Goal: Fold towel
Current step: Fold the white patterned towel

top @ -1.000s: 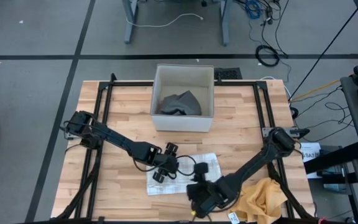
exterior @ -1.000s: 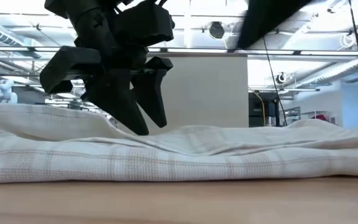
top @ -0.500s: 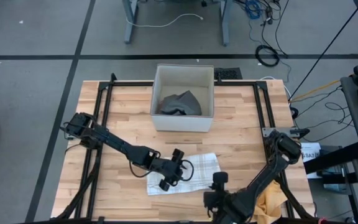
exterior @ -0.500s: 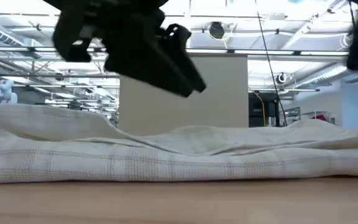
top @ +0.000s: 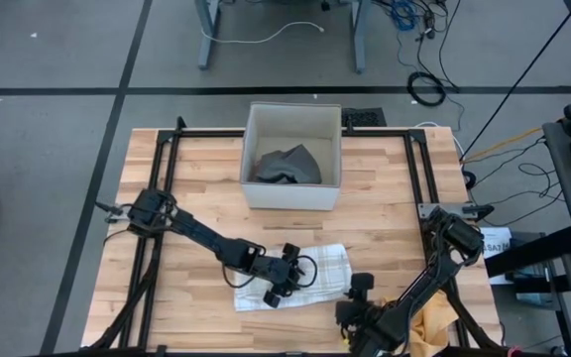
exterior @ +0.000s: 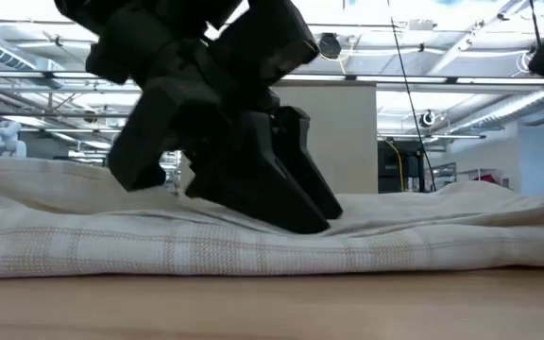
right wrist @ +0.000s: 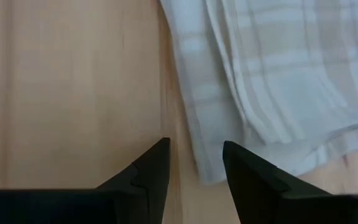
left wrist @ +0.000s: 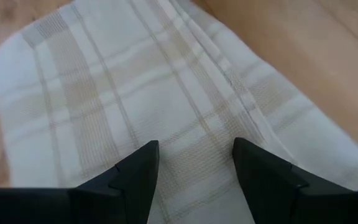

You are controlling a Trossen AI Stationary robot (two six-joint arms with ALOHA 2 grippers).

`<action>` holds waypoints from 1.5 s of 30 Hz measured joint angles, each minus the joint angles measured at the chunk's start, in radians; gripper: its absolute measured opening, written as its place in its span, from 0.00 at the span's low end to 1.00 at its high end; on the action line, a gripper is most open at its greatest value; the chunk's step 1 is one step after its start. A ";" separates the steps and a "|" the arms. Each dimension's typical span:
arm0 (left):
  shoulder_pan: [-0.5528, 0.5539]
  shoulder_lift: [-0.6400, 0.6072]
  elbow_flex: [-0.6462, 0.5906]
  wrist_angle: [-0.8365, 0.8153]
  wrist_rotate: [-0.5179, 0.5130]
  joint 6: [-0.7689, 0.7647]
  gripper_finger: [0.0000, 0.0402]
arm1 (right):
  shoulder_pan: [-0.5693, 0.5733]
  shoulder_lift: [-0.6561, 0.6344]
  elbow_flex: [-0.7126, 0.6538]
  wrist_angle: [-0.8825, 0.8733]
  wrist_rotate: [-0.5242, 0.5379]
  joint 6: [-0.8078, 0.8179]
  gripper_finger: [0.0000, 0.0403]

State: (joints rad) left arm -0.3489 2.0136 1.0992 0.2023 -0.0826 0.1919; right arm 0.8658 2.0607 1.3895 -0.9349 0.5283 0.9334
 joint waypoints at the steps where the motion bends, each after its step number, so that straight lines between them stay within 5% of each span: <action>1: 0.000 0.007 0.000 0.009 0.000 -0.003 0.54 | 0.000 0.000 -0.017 0.017 0.000 -0.001 0.35; 13: 0.000 0.022 0.002 0.010 0.000 -0.008 0.54 | -0.003 -0.001 -0.073 0.001 0.080 0.042 0.26; 24: 0.000 0.023 0.002 0.001 0.000 -0.009 0.54 | -0.016 -0.001 -0.109 -0.010 0.101 0.065 0.02; 30: 0.000 0.023 0.002 -0.003 0.000 -0.008 0.54 | -0.016 0.000 -0.020 -0.090 0.288 0.053 0.01; 35: 0.002 0.023 0.001 -0.003 0.000 -0.001 0.54 | -0.030 0.000 0.055 -0.027 0.439 -0.107 0.00; 45: 0.003 0.025 -0.001 0.016 0.000 0.002 0.54 | -0.096 0.033 0.058 0.553 0.433 -0.698 0.00</action>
State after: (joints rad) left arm -0.3457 2.0384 1.0985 0.2183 -0.0826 0.1942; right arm 0.7698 2.0938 1.4479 -0.3823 0.9615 0.2356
